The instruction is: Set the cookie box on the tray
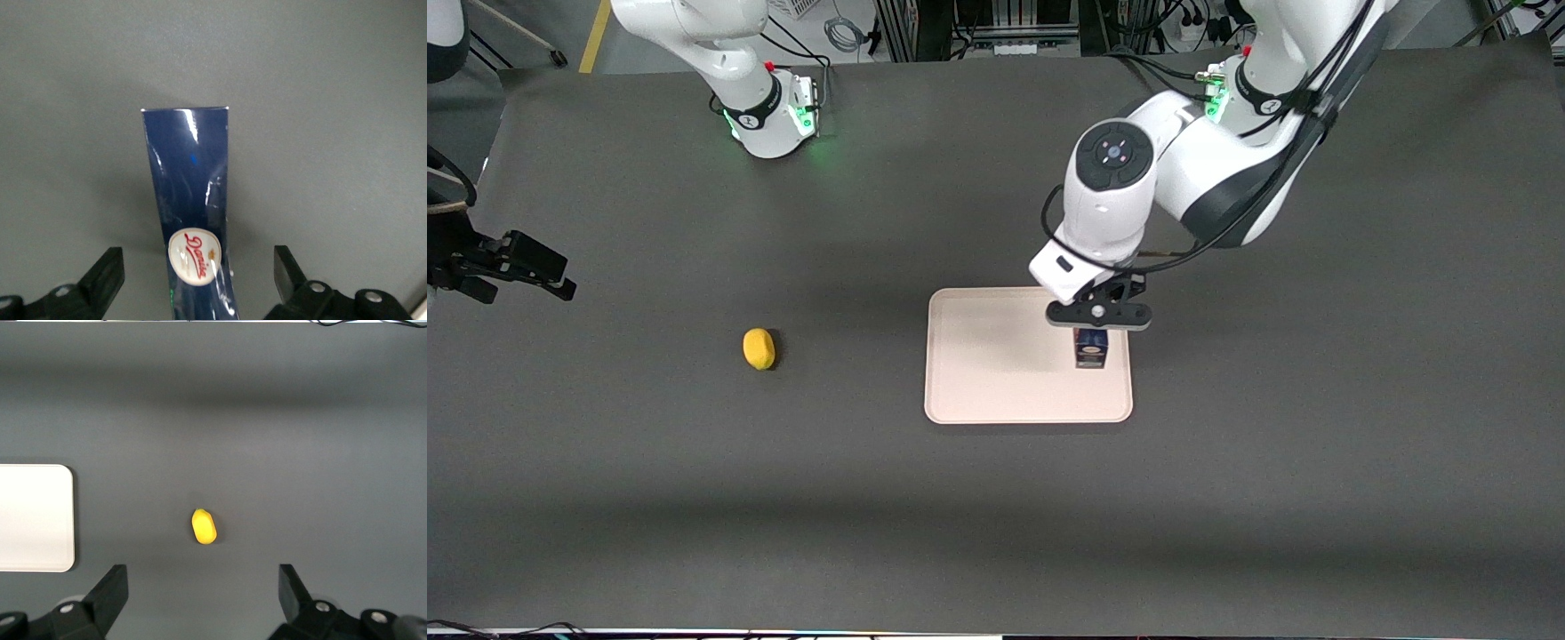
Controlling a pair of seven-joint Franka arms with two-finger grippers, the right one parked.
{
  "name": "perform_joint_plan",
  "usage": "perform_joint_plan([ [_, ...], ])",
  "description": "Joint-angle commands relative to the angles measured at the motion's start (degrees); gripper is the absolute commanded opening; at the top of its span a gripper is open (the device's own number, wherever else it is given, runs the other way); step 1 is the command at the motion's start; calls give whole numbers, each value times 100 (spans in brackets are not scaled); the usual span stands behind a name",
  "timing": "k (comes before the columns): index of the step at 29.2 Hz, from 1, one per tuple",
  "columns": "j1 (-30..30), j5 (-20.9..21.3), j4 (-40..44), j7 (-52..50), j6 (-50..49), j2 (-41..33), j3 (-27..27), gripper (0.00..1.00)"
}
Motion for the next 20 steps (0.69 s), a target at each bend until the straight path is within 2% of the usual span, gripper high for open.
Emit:
perform_joint_plan([
  [1, 31, 101, -35, -59, 24, -93, -37, 100],
  [7, 58, -135, -35, 142, -108, -427, -90, 100],
  [9, 93, -521, 0, 440, -283, -611, -99, 100],
  [15, 128, -2050, 123, 1802, -1065, -1586, 6, 100],
  [20, 128, -2762, 220, 2856, -1777, -2439, 533, 100],
])
